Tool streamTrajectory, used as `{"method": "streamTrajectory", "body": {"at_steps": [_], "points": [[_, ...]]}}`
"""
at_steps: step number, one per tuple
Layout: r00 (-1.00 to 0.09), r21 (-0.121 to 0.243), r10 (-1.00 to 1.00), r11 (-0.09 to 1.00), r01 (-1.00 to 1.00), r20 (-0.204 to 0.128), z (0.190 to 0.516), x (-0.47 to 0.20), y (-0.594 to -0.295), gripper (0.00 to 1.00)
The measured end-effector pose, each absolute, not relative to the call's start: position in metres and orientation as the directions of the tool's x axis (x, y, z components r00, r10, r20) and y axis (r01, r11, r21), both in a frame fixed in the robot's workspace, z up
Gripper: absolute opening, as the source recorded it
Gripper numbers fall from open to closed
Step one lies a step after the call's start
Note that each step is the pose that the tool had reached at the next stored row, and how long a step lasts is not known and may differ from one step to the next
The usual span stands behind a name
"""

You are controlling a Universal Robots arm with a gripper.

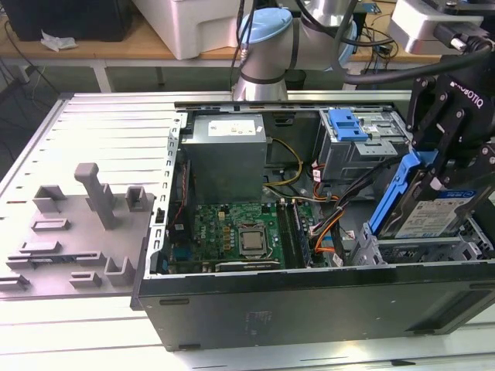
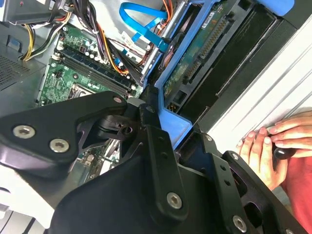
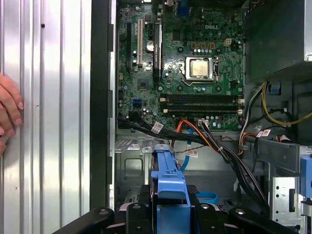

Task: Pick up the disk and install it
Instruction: 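Insert the disk into the insertion slot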

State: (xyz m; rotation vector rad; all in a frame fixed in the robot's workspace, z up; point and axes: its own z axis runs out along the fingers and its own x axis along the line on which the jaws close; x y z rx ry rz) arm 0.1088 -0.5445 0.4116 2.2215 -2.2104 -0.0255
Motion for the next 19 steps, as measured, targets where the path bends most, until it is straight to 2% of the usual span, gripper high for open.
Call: {"method": "streamTrajectory", "body": {"at_steps": [19], "points": [[0.005, 0.017, -1.000, -0.005, -1.000, -0.006, 0.4071, 0.1089, -0.5445, 0.37]]}}
